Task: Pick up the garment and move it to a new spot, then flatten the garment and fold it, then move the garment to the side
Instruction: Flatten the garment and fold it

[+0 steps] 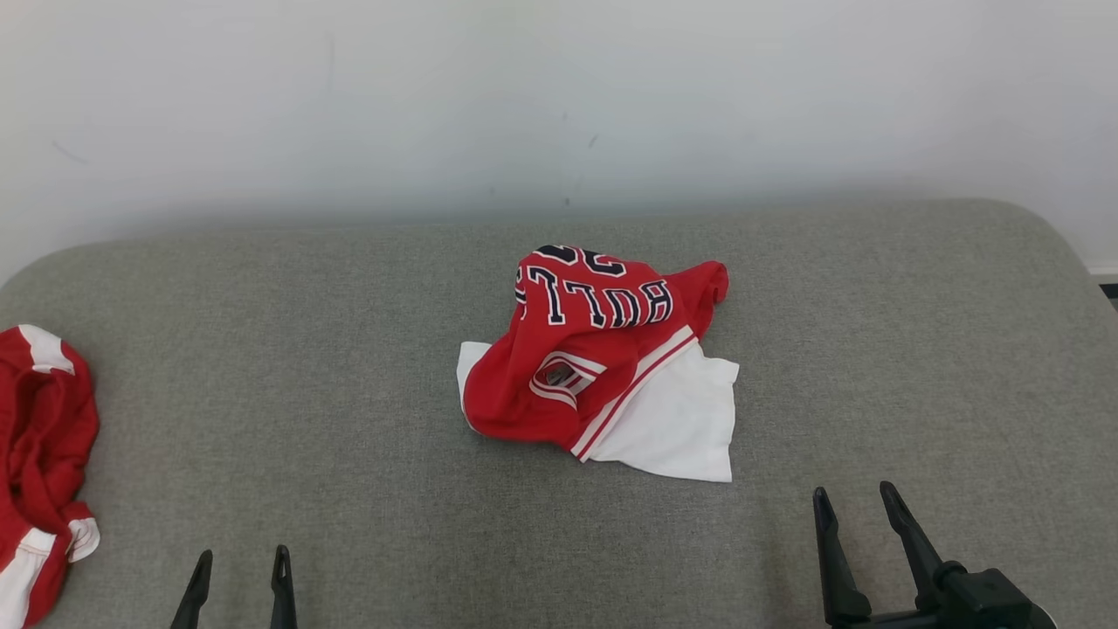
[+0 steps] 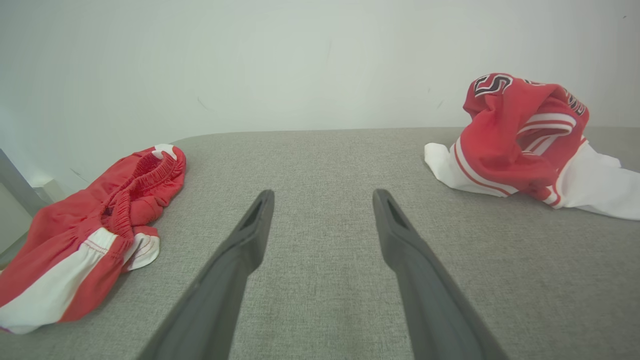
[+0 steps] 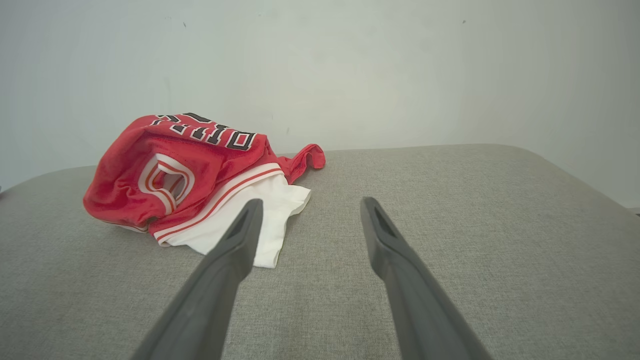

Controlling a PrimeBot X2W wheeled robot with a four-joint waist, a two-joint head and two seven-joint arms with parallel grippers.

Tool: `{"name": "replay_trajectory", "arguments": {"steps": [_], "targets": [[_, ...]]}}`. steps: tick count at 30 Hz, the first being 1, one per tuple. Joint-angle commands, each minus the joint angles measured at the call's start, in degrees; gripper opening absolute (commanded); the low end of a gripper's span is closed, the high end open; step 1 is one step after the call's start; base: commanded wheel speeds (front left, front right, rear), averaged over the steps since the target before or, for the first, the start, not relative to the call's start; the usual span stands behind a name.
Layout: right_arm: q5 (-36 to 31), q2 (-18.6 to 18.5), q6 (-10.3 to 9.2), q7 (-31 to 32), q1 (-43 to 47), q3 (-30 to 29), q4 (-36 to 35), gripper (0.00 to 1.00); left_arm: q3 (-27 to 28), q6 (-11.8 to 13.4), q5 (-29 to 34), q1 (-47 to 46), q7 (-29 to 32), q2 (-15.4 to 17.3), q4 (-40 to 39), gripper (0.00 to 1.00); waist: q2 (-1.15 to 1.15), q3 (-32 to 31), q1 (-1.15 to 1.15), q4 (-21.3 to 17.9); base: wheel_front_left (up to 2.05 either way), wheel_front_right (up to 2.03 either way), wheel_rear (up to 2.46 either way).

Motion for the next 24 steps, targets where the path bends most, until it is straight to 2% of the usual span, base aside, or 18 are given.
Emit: {"name": "replay_trajectory", "arguments": {"steps": [1, 11, 18, 24], "targets": [[-0.27, -0.08, 0.2, -0.06, 0.22, -0.15, 0.2, 1.0, 0.26, 0.06, 0.22, -0.31, -0.16, -0.11, -0.05, 1.0, 0.0, 0.08, 0.0, 0.07, 0.0, 0.0, 0.0], [0.35, -0.09, 0.2, -0.06, -1.21, -0.72, 0.52, 1.0, -0.79, 0.18, -1.86, -1.51, -0.15, -0.14, -2.0, 1.0, 0.0, 0.97, 0.0, 1.23, 0.0, 0.0, 0.0], [0.87, -0.08, 0.2, -0.06, -2.91, -1.04, -0.12, 1.0, -8.42, -0.34, -2.68, -5.89, -0.15, -0.11, -2.87, 1.0, 0.0, 3.42, 0.0, 1.6, 0.0, 0.0, 0.0], [1.68, -0.1, 0.2, -0.06, -4.75, -0.73, -0.21, 1.0, -15.13, -0.43, -3.75, -12.37, -0.16, -0.09, -0.8, 1.0, 0.0, 5.86, 0.0, -0.99, 0.0, 0.0, 0.0]]}}
